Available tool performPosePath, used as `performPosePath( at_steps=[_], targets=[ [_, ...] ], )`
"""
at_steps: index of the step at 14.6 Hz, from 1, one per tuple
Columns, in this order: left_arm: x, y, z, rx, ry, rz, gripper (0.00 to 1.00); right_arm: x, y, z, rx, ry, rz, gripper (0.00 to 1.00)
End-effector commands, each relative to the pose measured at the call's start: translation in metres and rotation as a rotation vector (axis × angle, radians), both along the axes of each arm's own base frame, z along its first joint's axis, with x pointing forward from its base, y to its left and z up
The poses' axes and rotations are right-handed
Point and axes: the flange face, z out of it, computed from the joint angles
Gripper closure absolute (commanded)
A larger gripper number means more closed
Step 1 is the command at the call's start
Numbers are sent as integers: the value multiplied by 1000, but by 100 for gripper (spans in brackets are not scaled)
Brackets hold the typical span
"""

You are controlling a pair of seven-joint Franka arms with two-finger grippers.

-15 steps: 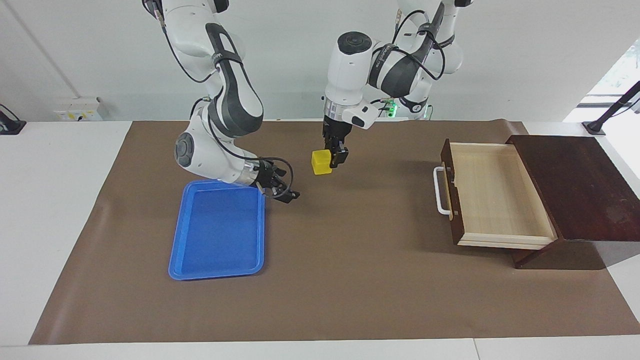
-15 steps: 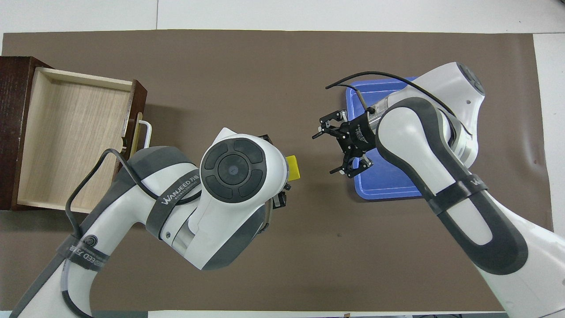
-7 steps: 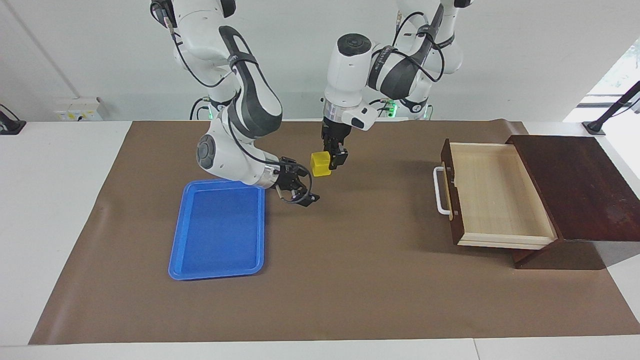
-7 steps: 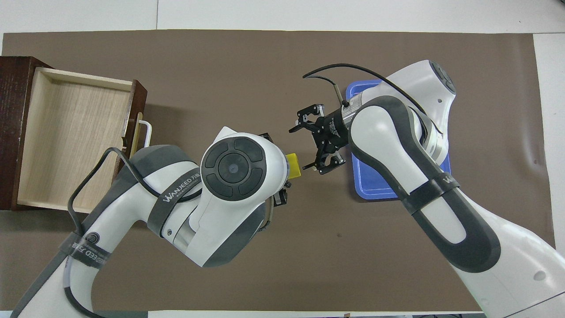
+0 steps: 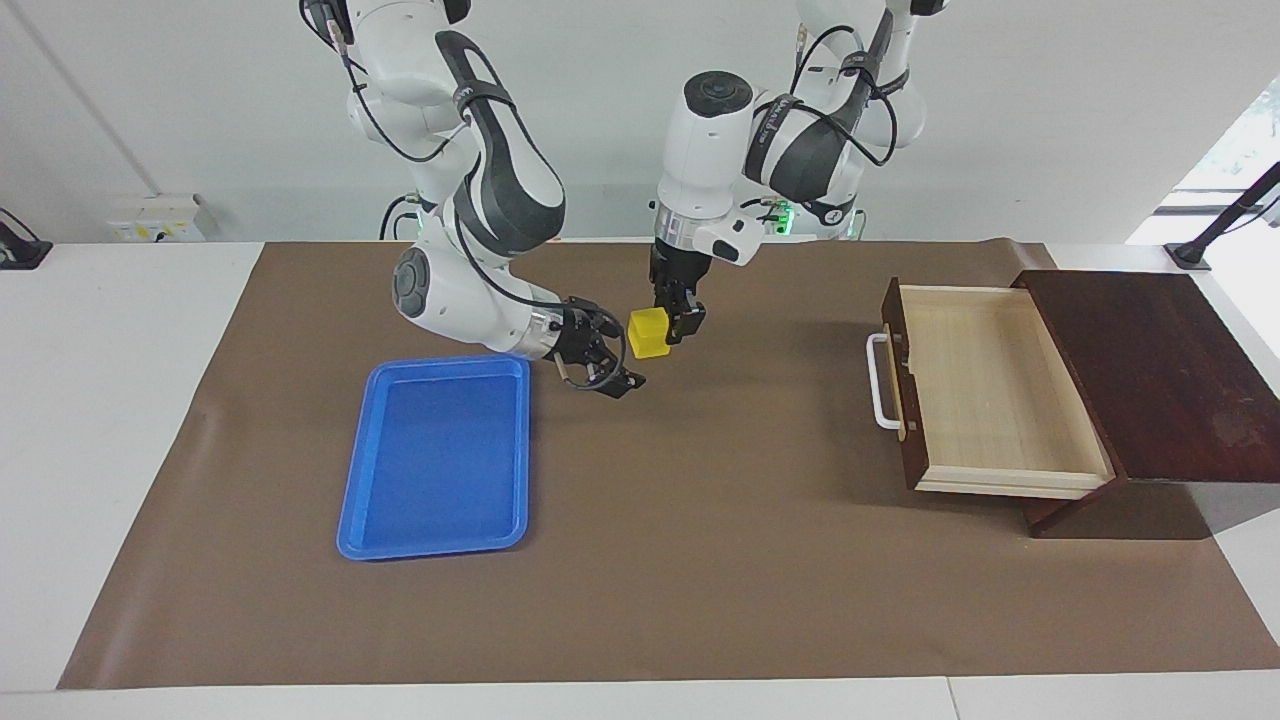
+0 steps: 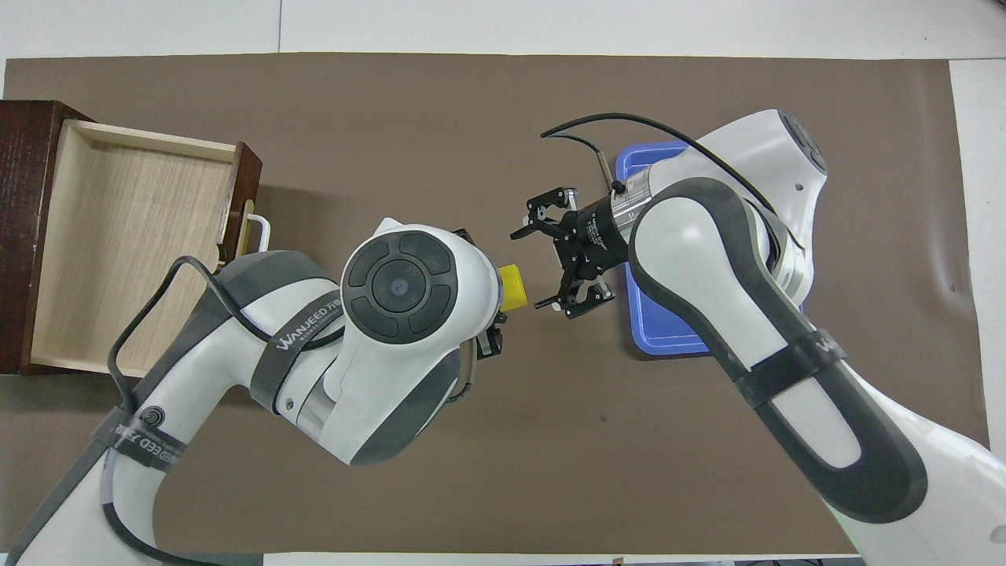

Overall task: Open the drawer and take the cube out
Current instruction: 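Grasp the yellow cube with the right gripper beside the left gripper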

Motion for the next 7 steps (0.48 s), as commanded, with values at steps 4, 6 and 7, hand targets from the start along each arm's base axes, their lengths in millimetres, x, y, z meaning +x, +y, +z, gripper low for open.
performPosePath(
  at_steps=[4,6,7],
  targets=[
    [4,0,-1,-3,-7,15,100,-49,-10,0,79,-32,11,0],
    [4,0,-1,-3,-7,15,100,-55,-9,-8,67,-60,-7,0],
    [4,0,-1,-3,-7,15,100,-57,-6,-9,67,-62,1,0]
  ],
)
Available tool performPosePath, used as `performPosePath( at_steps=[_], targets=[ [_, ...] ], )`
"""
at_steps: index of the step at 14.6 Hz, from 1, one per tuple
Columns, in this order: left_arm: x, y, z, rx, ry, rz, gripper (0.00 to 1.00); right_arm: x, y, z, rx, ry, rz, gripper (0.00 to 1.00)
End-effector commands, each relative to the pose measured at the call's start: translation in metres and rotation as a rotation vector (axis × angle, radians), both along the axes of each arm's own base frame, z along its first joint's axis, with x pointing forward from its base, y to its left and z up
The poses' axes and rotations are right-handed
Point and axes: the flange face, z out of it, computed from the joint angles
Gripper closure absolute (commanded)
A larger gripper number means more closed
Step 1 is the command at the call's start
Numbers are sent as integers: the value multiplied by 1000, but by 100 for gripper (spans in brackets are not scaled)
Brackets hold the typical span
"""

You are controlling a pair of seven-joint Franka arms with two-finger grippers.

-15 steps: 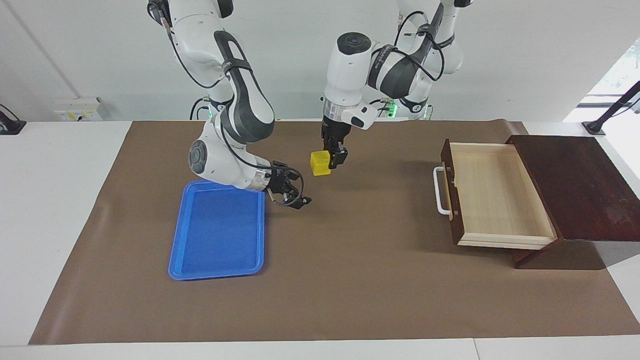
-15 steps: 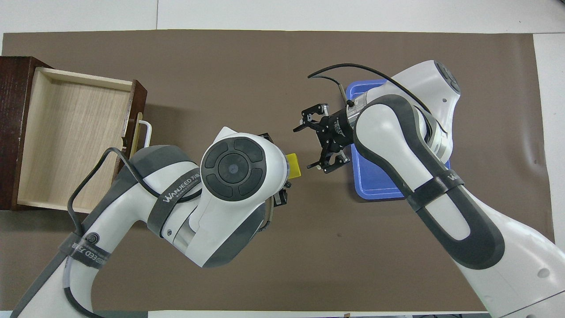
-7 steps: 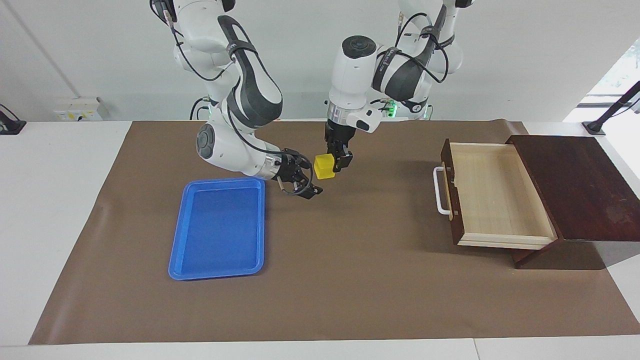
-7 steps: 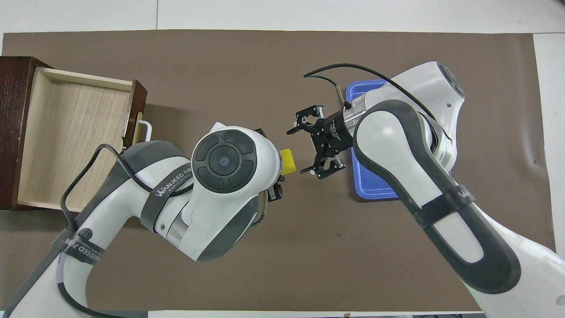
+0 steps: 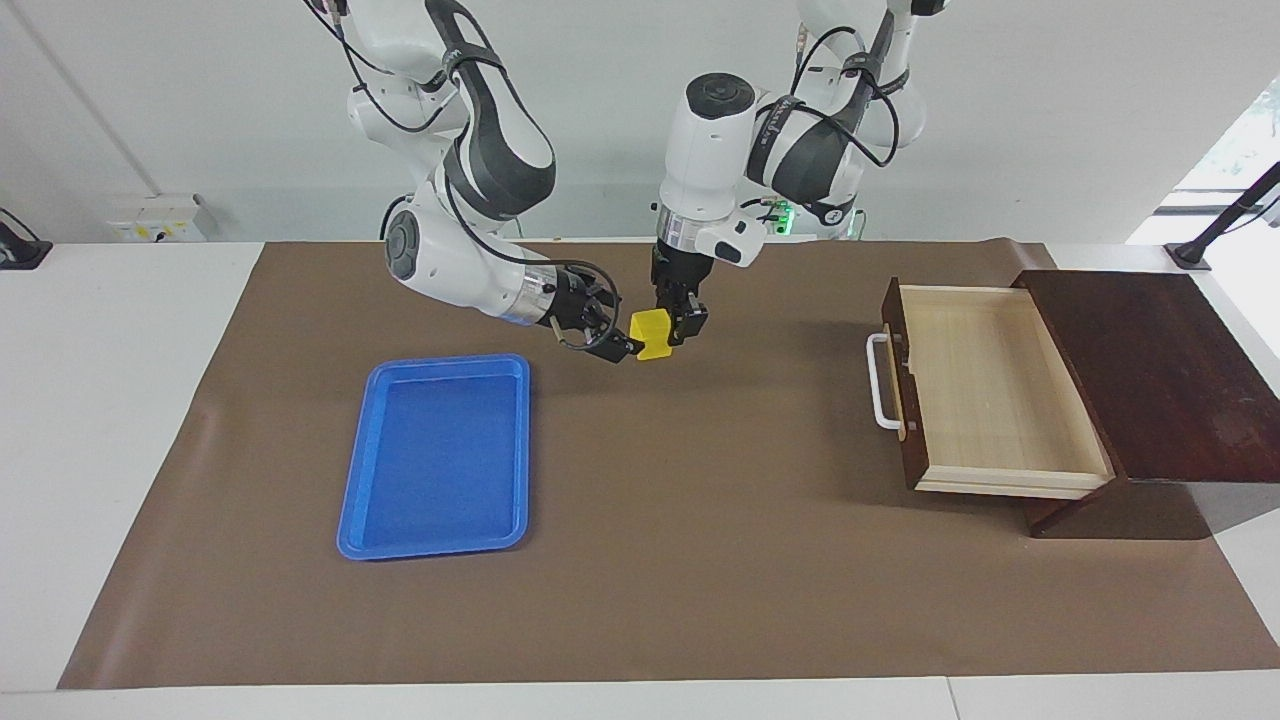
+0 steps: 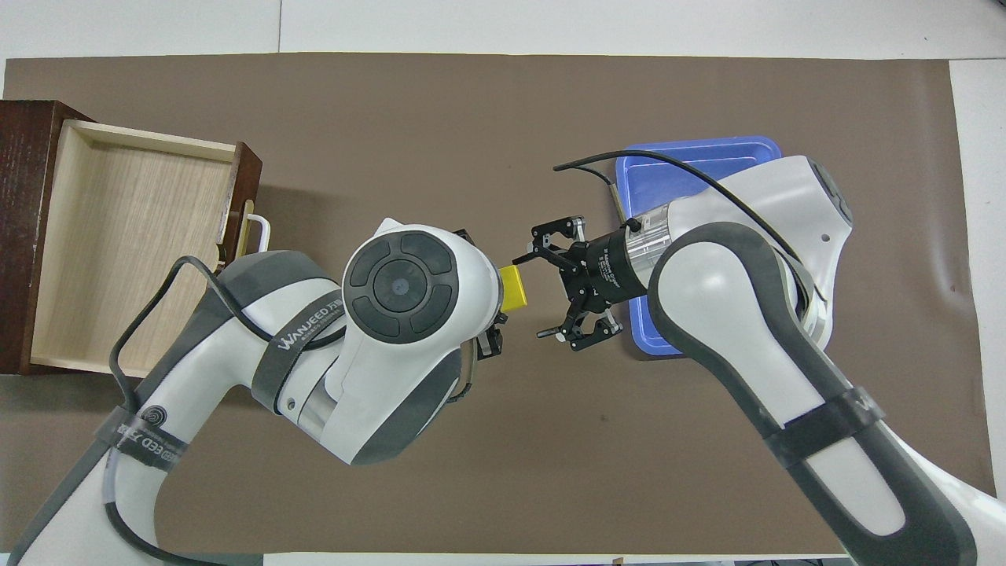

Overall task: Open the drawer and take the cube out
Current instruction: 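Grasp the yellow cube with the right gripper beside the left gripper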

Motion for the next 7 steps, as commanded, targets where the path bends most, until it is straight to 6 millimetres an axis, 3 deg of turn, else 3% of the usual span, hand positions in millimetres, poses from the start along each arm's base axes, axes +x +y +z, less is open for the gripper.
performPosePath(
  at_steps=[1,7],
  targets=[
    [5,1,1,-4,-10,18,100,-19,1,-7,7,-17,9,0],
    [4,1,1,-3,-9,17,100,-27,2,-19,19,-44,-7,0]
  ],
)
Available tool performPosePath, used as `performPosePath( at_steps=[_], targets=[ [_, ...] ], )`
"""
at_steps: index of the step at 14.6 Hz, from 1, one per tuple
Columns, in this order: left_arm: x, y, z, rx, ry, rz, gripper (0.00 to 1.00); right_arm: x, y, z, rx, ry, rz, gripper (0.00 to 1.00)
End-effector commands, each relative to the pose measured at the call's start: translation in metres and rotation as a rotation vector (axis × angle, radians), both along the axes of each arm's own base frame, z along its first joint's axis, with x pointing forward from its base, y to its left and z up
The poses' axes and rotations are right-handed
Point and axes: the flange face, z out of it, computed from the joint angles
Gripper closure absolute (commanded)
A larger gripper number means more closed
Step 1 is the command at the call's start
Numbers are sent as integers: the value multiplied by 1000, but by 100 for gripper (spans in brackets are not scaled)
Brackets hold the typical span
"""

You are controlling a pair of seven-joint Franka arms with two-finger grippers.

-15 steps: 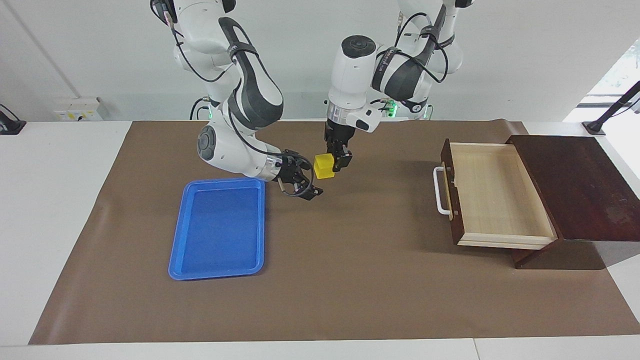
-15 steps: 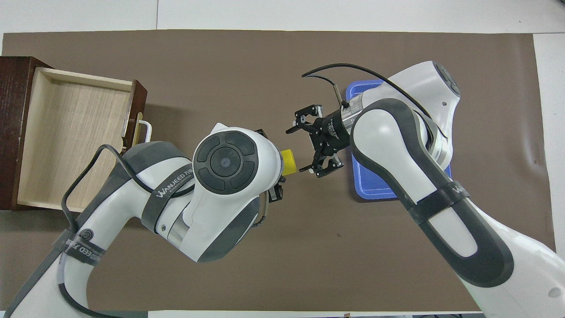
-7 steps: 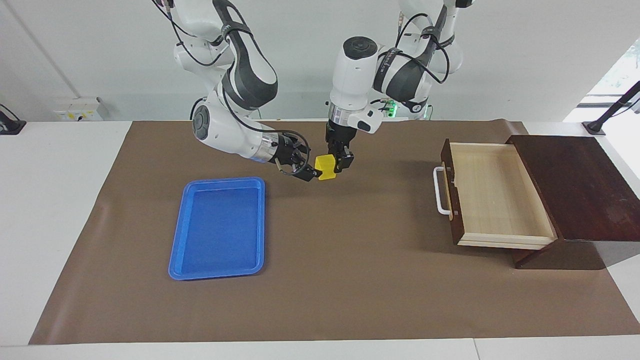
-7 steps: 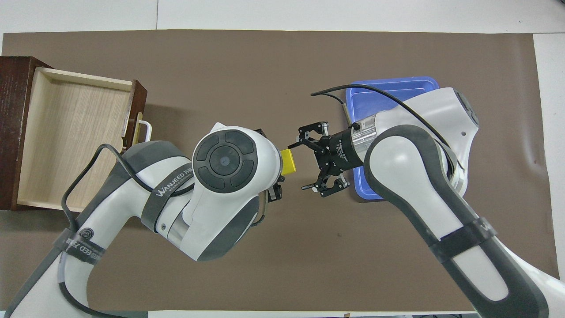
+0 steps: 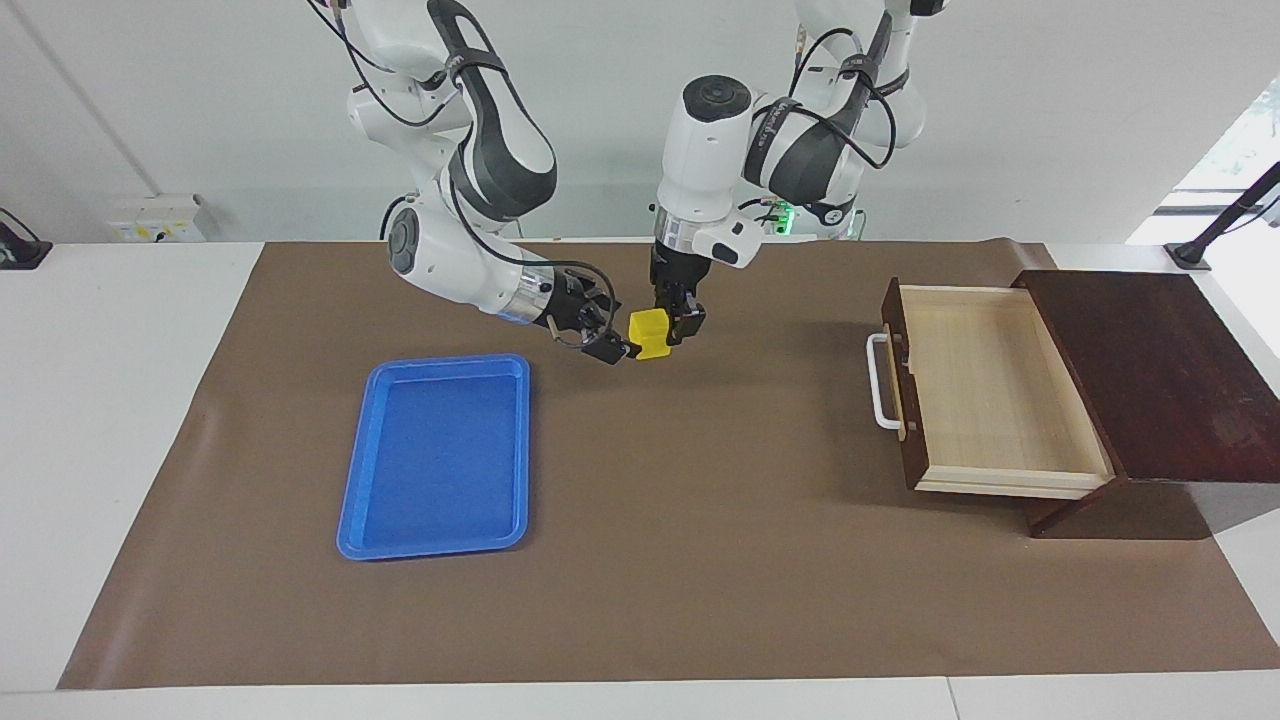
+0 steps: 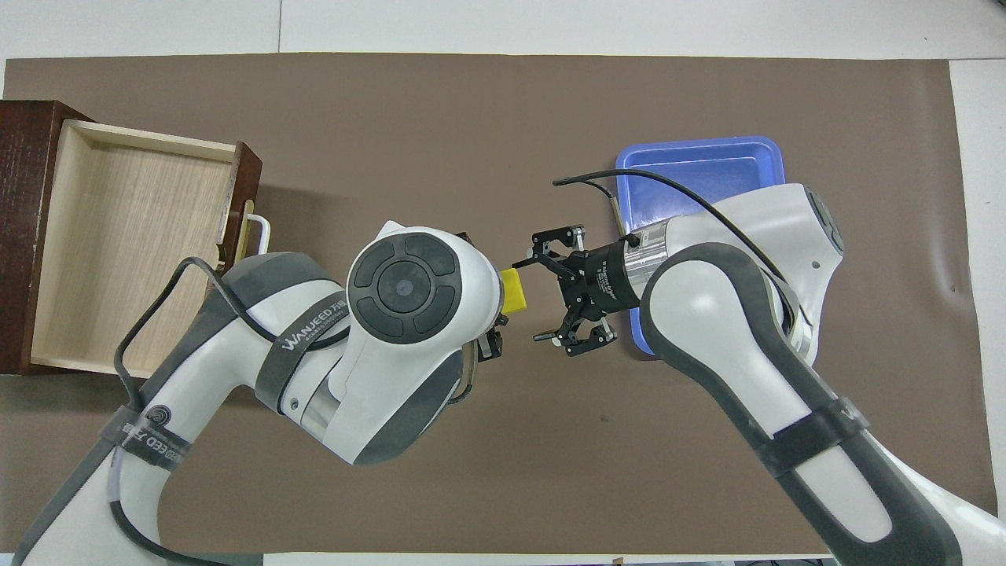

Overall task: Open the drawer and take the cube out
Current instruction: 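Grasp the yellow cube with the right gripper beside the left gripper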

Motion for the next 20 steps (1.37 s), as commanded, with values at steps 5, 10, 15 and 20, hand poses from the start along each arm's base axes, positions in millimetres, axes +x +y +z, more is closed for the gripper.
performPosePath(
  at_steps=[5,10,15,20],
  targets=[
    [5,2,3,-6,-13,19,100,-15,4,-3,32,-18,-10,0],
    [4,1,3,-5,-12,17,100,-19,20,-3,36,-39,-24,0],
    [3,1,1,-2,-10,14,100,-20,18,-5,36,-32,-24,0],
    [3,1,2,-2,-12,14,100,-19,13,-8,24,11,-78,5]
  ],
)
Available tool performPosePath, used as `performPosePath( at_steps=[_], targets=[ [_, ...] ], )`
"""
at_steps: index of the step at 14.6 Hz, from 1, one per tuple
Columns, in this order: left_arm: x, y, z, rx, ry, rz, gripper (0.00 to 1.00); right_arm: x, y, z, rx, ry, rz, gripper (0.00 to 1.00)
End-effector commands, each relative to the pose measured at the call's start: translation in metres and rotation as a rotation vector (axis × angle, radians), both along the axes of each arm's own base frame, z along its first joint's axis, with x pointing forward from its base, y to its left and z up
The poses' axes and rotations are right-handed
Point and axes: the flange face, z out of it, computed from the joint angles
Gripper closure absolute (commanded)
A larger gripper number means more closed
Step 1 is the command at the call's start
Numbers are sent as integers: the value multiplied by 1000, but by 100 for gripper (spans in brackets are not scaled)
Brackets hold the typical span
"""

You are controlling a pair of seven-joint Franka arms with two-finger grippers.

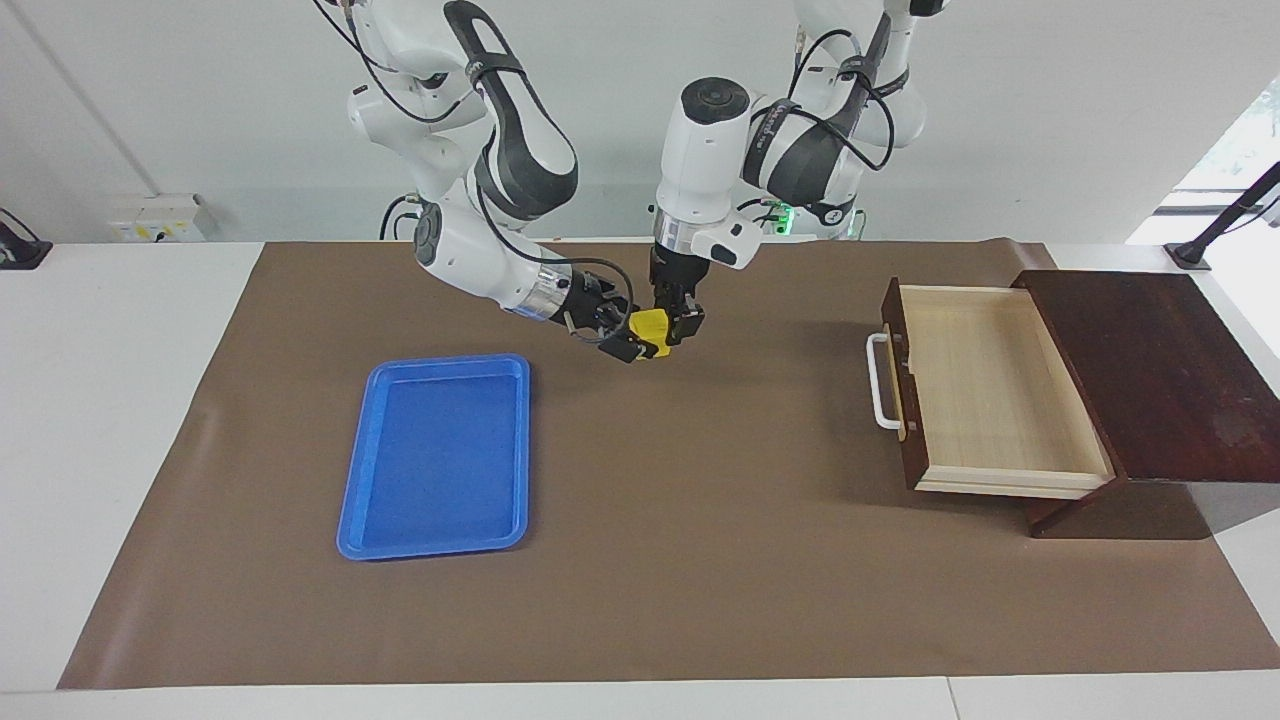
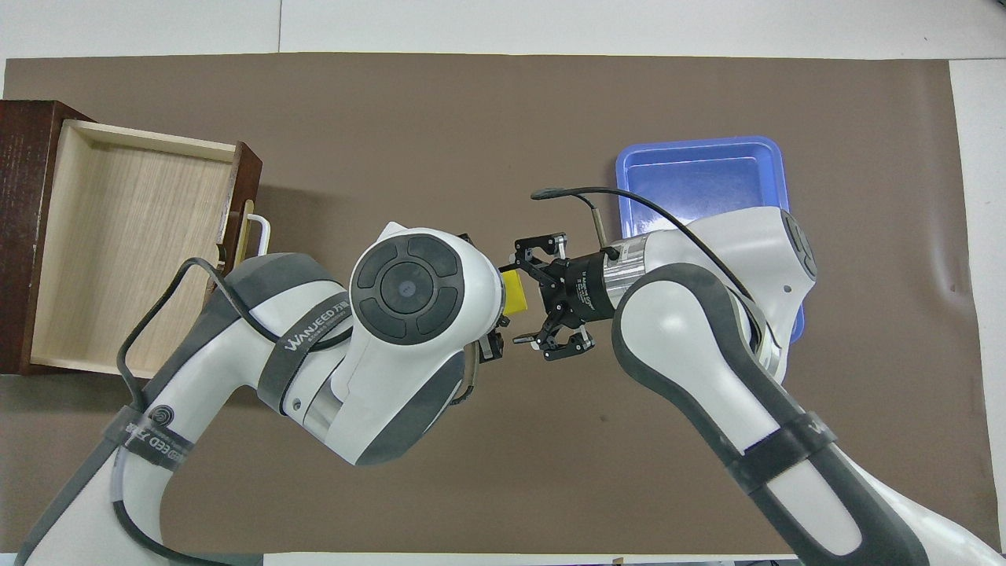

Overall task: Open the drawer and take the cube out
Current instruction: 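Grasp the yellow cube with the right gripper beside the left gripper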

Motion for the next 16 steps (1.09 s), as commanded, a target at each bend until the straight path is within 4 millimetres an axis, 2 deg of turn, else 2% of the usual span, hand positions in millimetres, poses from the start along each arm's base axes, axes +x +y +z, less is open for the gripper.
performPosePath(
  at_steps=[1,5,7,9,10,11,12,16],
  targets=[
    [4,2,3,-3,-13,15,100,-8,-11,-3,6,32,-47,5],
    [4,2,2,-2,-12,12,100,-8,-11,-3,5,33,-50,5],
    [4,2,2,-2,-12,12,100,-9,-10,-3,4,46,-60,14],
    [4,2,3,-3,-13,10,100,-9,-8,-2,3,56,-66,34],
    [4,2,3,-3,-13,10,100,-11,-6,-2,2,58,-65,52],
    [4,2,3,-3,-13,10,100,-10,-5,-2,2,67,-72,83],
    [4,2,3,-2,-14,9,100,-9,-4,-1,2,67,-76,100],
    [4,2,2,-1,-13,6,100,-2,-3,7,11,48,-76,100]
  ],
)
